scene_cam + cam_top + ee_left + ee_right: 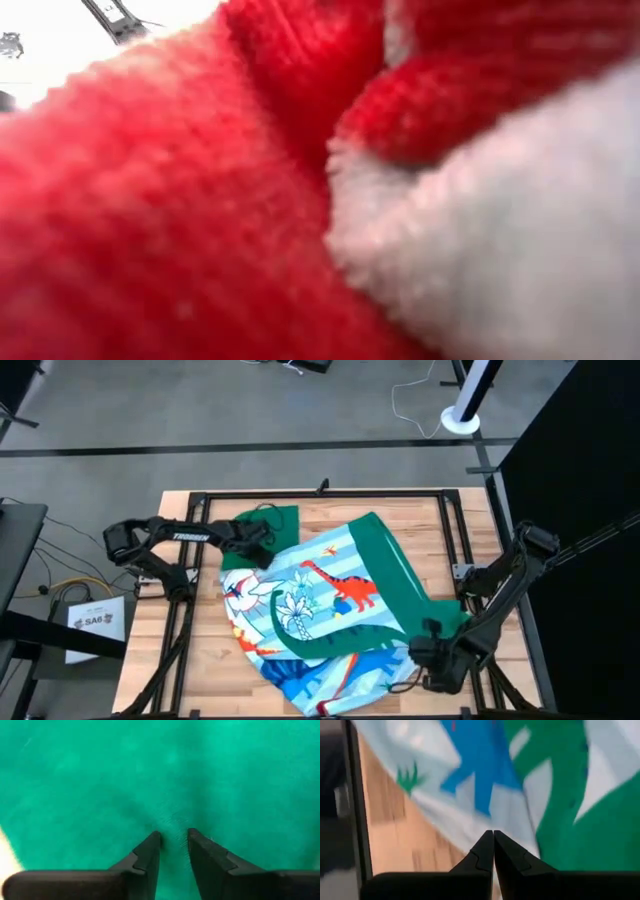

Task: Roll towel
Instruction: Roll the multicolor dinosaur print towel

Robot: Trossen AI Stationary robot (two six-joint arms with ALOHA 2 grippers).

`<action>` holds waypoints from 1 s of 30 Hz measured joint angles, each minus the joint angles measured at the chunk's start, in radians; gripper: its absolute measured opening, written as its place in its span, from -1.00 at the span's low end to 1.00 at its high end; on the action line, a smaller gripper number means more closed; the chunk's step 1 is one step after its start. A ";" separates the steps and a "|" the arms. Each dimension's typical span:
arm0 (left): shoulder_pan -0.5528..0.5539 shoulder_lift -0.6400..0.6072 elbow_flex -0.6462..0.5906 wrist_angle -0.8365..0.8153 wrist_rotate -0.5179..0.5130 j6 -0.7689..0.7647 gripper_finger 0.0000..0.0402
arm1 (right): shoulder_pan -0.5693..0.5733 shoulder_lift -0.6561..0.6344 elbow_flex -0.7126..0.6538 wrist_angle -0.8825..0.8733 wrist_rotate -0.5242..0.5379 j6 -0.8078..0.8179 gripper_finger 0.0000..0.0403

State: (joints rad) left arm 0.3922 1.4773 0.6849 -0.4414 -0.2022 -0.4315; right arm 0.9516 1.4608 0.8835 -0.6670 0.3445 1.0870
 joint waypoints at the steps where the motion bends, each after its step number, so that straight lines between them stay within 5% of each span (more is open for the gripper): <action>1: -0.036 -0.007 0.001 0.090 0.017 0.030 -0.60 | -0.009 -0.005 -0.016 0.037 0.028 -0.016 -1.00; 5: -0.106 0.005 0.008 0.236 -0.037 0.121 -0.66 | -0.065 -0.003 -0.093 0.345 0.065 -0.153 -1.00; 9: -0.089 0.064 -0.006 0.079 -0.097 0.023 -0.75 | -0.112 0.069 -0.161 0.541 -0.044 -0.221 -1.00; 15: -0.157 0.079 -0.009 -0.308 -0.092 -0.228 -0.85 | -0.173 0.155 -0.165 0.400 -0.114 -0.167 -1.00; 19: -0.289 0.037 -0.007 -0.506 0.097 -0.401 -0.90 | -0.275 0.187 -0.160 0.333 -0.111 -0.226 -1.00; 24: -0.485 -0.036 0.029 -0.526 0.274 -0.563 -0.97 | -0.444 0.183 -0.162 0.321 -0.096 -0.425 -1.00; 27: -0.587 -0.089 0.062 -0.481 0.246 -0.650 -0.99 | -0.549 0.175 -0.165 0.309 -0.092 -0.549 -1.00; 30: -0.640 -0.116 0.071 -0.289 0.040 -0.679 -1.00 | -0.640 0.175 -0.160 0.300 -0.079 -0.661 -1.00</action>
State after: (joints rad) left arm -0.2480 1.3609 0.7563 -0.7308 -0.1619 -1.1109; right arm 0.3121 1.6360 0.7233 -0.3670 0.2650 0.4263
